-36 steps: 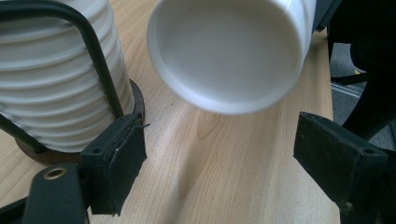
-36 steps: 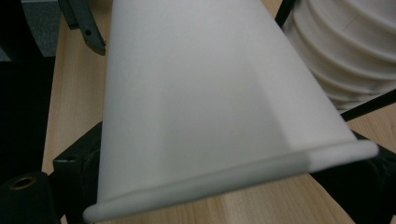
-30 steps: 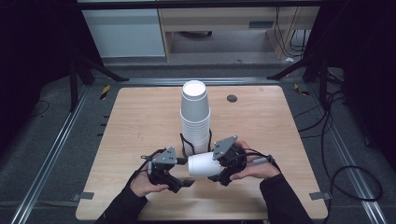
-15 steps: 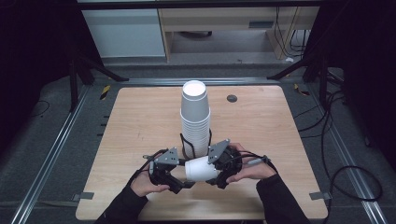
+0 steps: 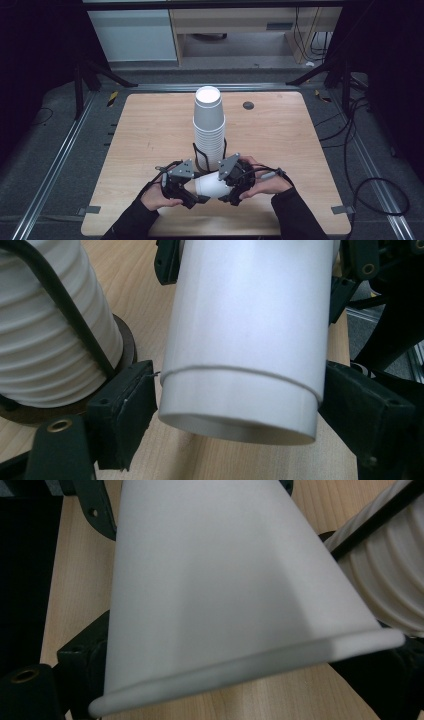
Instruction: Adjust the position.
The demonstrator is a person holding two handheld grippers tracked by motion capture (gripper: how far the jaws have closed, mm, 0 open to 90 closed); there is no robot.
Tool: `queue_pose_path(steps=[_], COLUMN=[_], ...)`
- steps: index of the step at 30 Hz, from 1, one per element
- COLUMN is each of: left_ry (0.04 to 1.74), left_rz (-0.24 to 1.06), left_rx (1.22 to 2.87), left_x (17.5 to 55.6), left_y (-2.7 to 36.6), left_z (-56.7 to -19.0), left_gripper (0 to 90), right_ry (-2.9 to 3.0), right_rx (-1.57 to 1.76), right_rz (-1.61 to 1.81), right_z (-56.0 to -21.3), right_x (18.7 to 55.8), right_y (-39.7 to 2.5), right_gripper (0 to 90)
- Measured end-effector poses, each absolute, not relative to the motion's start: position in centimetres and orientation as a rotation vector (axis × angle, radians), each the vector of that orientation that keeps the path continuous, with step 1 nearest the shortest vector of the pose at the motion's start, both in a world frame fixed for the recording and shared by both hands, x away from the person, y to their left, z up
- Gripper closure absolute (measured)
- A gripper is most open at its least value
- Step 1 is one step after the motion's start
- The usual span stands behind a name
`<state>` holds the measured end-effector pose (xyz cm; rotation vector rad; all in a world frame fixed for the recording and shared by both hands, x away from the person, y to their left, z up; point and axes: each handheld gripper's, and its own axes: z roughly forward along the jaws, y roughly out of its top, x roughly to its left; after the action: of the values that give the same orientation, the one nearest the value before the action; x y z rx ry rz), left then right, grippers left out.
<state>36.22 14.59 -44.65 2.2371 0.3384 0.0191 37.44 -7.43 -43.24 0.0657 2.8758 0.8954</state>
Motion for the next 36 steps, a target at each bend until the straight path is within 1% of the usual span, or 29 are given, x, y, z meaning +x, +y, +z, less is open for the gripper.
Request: queue_pose_path(steps=[5,8,14,28,36], left_ry=[0.333,0.32,0.313,0.328,0.346], left_rz=[0.005,0.001,0.001,-0.003,0.003], left_rx=[2.25,2.247,2.248,2.232,2.223], left_x=[36.2,36.1,36.0,36.2,36.5], left_y=[14.4,14.4,14.5,15.0,15.6], left_z=[-44.7,-44.7,-44.6,-44.4,-44.3], left_gripper=[16.7,20.4,21.8,22.4,22.4], right_ry=[2.877,2.876,2.878,2.857,2.825], right_rx=[0.053,0.036,0.032,0.071,0.142], right_rz=[0.895,0.895,0.902,0.976,1.076], right_z=[-43.3,-43.3,-43.3,-43.1,-42.3], right_x=[37.3,37.3,37.2,37.5,37.4], right_y=[-7.0,-6.9,-6.9,-7.1,-8.7], right_gripper=[8.5,8.5,8.5,4.2,3.5])
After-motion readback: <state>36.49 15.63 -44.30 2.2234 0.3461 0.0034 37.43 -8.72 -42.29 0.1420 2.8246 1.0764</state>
